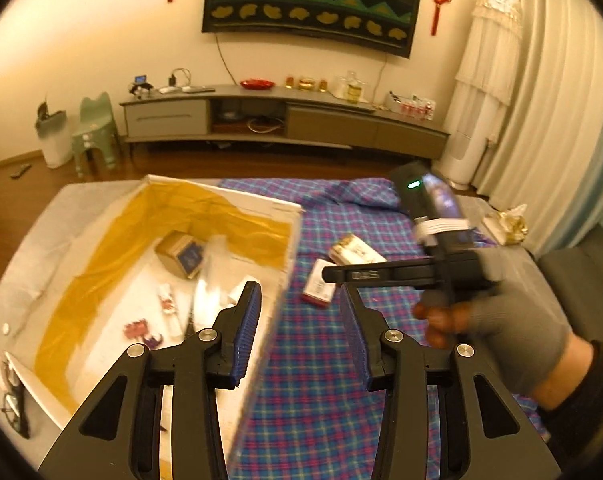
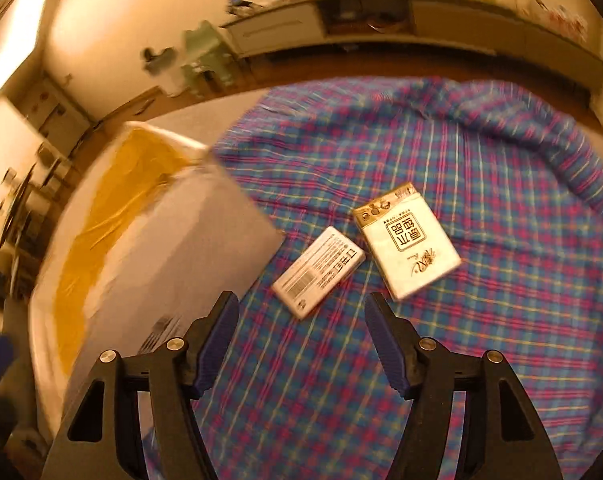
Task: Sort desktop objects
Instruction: 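Move both tools back over the plaid cloth toward the staple boxes, then grasp the white staple box with the right tool while the left tool grasps the cream box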
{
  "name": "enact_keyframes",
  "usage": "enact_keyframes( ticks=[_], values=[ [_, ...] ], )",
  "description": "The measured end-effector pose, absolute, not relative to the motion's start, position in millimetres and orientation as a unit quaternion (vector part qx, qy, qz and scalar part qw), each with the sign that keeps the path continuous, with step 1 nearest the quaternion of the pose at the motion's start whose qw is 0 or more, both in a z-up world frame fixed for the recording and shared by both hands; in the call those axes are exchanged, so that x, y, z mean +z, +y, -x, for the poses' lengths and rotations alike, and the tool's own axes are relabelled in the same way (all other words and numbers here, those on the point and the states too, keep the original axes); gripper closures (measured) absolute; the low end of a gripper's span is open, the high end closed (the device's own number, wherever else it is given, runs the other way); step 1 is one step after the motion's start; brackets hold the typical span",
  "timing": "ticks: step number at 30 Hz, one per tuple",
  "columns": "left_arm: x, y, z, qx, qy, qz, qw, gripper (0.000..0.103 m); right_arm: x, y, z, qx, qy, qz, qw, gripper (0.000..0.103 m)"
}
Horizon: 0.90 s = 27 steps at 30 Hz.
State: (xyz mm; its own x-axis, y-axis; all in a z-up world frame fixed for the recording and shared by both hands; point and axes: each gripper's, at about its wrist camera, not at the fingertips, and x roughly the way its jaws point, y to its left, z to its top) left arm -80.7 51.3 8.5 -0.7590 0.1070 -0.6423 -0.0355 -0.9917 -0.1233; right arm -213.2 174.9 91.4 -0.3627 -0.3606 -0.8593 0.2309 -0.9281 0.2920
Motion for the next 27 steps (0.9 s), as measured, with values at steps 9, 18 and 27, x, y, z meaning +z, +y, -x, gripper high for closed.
enact_keyframes(
  ticks=[9,18,27],
  values=[
    [4,58,81,0.929,-0.050,0.362,0.059,0.060,46,136,247,-0.839,0.015,-0.531,0.122,0.055],
    [-8,79,99,0.910,-0.085,0.393,0.102,0.055,62,200,169,-0.825,0.016,-0.527,0.203,0.062],
    [-61,141,210,0.830,-0.213,0.506,0.097,0.052,49,277,101,-0.811,-0.013,-0.549,0.203,0.062]
  ],
)
